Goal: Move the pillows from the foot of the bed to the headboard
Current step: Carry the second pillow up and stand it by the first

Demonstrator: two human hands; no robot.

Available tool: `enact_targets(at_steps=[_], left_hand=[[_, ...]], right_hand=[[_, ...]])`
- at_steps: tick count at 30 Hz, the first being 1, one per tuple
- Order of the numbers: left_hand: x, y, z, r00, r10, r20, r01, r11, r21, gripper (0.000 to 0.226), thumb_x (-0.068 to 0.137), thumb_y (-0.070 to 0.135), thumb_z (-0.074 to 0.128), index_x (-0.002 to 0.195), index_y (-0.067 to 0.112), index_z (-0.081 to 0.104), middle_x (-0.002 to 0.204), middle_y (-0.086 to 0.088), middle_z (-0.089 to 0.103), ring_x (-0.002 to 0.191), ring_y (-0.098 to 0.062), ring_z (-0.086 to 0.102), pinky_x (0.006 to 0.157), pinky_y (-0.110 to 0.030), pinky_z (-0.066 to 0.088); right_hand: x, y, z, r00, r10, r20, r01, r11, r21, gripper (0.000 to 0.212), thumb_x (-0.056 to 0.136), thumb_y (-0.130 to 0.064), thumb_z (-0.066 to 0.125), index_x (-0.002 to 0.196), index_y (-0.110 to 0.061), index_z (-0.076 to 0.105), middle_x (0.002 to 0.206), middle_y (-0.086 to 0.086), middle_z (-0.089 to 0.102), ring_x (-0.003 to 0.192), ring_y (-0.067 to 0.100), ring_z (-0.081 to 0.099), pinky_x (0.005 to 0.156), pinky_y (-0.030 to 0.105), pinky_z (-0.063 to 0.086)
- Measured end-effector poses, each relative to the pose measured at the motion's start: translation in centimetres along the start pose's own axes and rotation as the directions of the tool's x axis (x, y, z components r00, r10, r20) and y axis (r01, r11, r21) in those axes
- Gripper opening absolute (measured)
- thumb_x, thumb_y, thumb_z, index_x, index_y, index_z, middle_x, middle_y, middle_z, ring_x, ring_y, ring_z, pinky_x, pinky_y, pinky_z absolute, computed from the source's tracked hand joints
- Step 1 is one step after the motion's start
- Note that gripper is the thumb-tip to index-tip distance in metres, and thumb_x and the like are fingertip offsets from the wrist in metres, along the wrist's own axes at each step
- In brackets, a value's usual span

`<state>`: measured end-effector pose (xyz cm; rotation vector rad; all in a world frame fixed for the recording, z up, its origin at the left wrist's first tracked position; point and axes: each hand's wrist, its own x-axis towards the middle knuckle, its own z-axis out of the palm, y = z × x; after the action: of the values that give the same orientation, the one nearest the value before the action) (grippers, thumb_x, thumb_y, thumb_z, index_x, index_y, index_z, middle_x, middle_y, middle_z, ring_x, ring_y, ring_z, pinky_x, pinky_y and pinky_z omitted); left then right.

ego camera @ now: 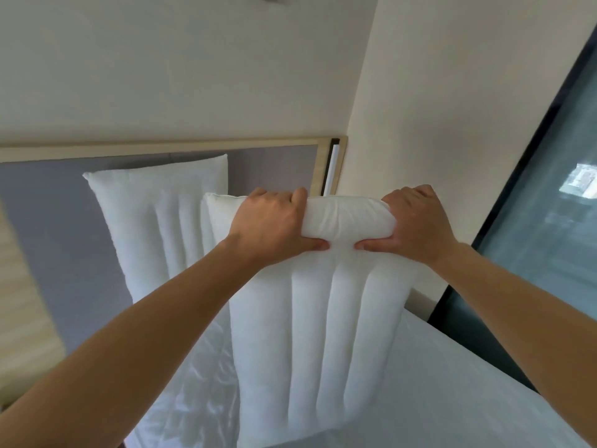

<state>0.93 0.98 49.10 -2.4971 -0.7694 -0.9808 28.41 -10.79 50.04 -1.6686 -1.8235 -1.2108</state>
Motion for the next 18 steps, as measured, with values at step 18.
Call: enact_targets(at_steps=[18], left_hand=[[15.5, -16.7, 14.0, 0.994, 0.11, 0.013, -0.109, 0.989, -0.096, 0.071, 0.075, 0.09, 0.049, 0.094, 0.023, 0.036, 0.084, 0.002, 0.063, 0.067, -0.018, 0.048, 0.073, -0.034, 0.035]], right_hand=[[14.0, 2.4, 16.2, 0.995, 0.104, -0.005, -0.102, 0.966, -0.239, 0.093, 0.07, -0.095, 0.051, 0.09, -0.005, 0.064, 0.08, 0.009, 0.067, 0.072, 0.031, 0.062, 0.081, 0.044, 0.044]])
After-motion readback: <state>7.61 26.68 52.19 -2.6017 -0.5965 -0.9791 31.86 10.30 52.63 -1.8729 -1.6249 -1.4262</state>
